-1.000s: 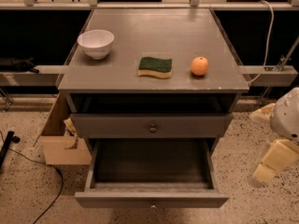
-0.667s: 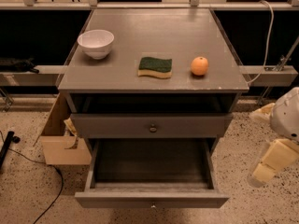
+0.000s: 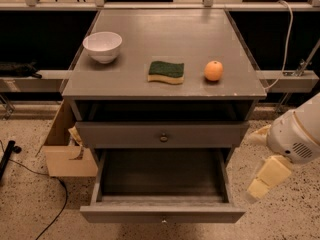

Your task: Close middle drawer

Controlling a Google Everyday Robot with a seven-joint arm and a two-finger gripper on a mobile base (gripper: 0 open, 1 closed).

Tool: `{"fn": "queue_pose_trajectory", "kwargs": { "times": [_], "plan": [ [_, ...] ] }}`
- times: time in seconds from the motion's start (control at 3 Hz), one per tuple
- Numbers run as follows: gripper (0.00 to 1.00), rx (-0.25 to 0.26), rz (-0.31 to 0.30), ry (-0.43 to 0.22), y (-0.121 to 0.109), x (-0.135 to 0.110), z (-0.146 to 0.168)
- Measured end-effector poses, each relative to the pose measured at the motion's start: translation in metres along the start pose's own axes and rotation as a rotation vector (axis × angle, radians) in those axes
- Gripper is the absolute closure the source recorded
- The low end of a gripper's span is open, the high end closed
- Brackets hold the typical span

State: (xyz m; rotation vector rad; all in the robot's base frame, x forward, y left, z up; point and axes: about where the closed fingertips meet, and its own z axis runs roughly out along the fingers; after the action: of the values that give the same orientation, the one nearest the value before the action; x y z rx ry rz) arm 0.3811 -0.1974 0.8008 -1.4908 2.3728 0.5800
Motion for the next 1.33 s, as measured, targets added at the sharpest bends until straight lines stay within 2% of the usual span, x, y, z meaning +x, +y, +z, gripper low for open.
{"fn": "queue_pose_trajectory", "kwargs": {
  "times": [0.33,0.67,1.0,1.33],
  "plan": [
    [0.0,-0.007,0.023,-0.067,0.003,0.001,0.008],
    [0.0,0.087,-0.003,-0.089,0.023,0.014,0.007],
    [0.0,0.252,-0.044,-0.068,0.049,0.033,0.004],
    [0.0,0.251,-0.043,-0.071,0.047,0.031,0.005]
  ]
}}
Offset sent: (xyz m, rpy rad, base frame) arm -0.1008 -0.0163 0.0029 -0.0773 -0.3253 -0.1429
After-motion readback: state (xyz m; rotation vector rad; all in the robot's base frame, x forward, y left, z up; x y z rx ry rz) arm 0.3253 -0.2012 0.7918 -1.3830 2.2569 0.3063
